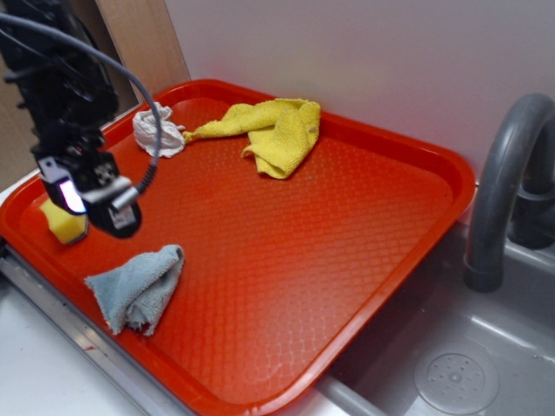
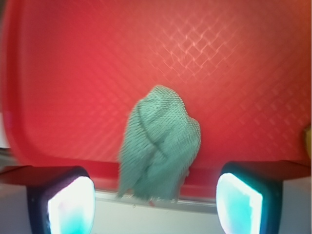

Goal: Grab the blue cloth.

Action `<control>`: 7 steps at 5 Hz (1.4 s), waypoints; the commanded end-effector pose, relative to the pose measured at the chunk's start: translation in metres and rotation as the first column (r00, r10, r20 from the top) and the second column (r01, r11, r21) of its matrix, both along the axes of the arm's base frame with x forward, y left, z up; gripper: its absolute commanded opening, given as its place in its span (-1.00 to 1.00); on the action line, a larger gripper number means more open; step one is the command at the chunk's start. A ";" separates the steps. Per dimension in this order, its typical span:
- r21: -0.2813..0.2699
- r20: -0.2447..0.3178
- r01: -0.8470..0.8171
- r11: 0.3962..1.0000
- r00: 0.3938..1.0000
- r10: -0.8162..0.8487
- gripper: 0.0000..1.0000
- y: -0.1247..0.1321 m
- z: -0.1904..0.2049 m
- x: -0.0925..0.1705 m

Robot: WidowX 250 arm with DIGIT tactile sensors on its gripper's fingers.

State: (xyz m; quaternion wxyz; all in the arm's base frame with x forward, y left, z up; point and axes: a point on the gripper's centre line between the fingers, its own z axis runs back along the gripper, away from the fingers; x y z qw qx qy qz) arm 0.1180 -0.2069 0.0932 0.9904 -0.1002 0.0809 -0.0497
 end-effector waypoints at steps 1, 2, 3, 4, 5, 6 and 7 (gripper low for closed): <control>-0.003 -0.070 0.081 0.997 0.994 -0.081 1.00 -0.026 -0.031 0.006; 0.002 -0.148 0.139 0.990 0.979 -0.137 1.00 -0.034 -0.059 -0.005; 0.041 -0.223 0.164 0.986 0.963 -0.151 1.00 -0.038 -0.076 -0.025; 0.064 -0.249 0.151 0.986 0.960 -0.131 1.00 -0.036 -0.080 -0.033; 0.091 -0.200 0.159 0.983 0.970 -0.138 -1.00 -0.036 -0.070 -0.030; 0.120 -0.125 0.151 0.981 0.983 -0.136 -1.00 -0.033 -0.050 -0.027; 0.171 -0.067 0.151 0.974 0.988 -0.141 -1.00 -0.027 -0.030 -0.020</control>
